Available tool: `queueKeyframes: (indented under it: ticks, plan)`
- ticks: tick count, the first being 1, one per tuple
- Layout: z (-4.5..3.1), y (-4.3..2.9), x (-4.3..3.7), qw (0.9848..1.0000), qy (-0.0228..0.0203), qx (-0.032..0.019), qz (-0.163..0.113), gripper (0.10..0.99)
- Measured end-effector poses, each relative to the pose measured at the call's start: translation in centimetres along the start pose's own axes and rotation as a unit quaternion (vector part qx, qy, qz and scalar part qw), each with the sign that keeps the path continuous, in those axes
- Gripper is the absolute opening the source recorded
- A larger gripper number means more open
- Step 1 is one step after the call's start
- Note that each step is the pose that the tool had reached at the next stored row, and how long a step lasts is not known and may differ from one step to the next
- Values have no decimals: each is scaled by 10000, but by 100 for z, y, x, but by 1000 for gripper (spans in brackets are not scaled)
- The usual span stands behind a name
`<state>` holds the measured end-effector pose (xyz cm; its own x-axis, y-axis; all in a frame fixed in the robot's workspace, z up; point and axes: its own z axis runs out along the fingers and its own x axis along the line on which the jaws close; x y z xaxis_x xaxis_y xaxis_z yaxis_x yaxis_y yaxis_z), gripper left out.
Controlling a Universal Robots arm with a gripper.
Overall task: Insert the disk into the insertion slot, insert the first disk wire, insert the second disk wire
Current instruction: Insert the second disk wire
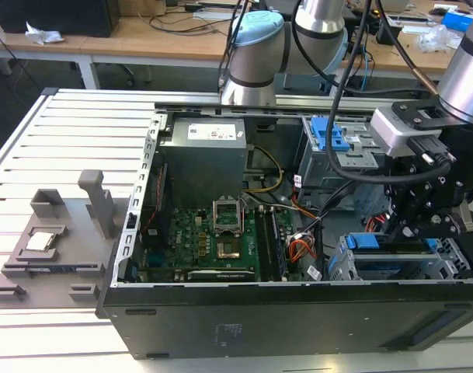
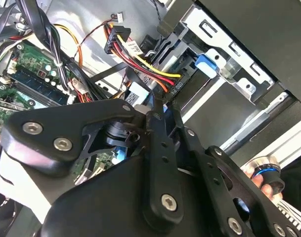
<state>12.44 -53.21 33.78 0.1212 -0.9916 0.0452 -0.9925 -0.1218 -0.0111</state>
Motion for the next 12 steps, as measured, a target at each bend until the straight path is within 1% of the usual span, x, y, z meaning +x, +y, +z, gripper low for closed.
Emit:
queueKeyframes:
  ticks: [1, 2, 3, 4, 5, 12]
  plan:
    - [-115, -1, 6, 10000, 4, -1, 0, 220]
    - [-191, -2, 3, 10000, 12, -2, 0, 220]
    - [-265, -4, -2, 10000, 35, -5, -1, 141]
    - [-330, -5, 0, 10000, 46, -6, -1, 106]
    - [-386, -6, 2, 10000, 50, -7, -1, 106]
    - [-394, -6, 2, 10000, 50, -7, 0, 106]
